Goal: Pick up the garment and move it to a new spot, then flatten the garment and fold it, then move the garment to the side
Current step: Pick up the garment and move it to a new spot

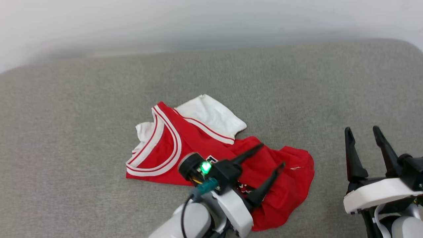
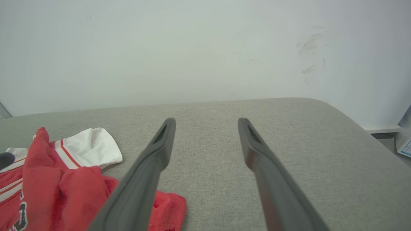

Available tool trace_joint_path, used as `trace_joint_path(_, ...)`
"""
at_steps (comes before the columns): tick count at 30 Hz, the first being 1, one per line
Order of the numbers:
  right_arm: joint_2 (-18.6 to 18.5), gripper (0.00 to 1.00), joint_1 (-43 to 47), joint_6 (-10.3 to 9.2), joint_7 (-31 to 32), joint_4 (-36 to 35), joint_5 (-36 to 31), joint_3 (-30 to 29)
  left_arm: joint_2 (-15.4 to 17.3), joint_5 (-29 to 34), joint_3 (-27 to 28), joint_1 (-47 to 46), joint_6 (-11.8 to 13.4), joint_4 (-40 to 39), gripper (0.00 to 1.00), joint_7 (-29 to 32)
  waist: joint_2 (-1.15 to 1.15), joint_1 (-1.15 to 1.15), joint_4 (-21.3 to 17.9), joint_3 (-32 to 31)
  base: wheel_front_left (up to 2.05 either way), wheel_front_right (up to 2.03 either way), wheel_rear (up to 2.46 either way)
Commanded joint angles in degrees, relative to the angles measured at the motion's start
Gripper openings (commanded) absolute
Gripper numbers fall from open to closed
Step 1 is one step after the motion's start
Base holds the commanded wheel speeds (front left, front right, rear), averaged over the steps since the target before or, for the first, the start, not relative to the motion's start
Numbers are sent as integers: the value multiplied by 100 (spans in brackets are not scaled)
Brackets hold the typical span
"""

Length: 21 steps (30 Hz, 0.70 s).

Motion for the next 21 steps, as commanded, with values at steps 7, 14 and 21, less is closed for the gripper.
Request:
trace_joint_path(7, 1, 100, 323, -4, 110, 32, 28, 54, 211, -98, 846, 317, 629, -309, 100, -150, 0, 0, 129, -634, 0, 0, 0)
trace_joint_path(14, 2, 100, 629, -3, 256, 5, 51, 128, 483, -198, 2005, 1030, 1291, -543, 100, -160, 0, 0, 175, -960, 0, 0, 0)
trace_joint_path(21, 1, 100, 794, -3, 349, -21, 22, 216, 930, -107, 2706, 1752, 1505, -519, 100, -156, 0, 0, 292, -1135, 0, 0, 0)
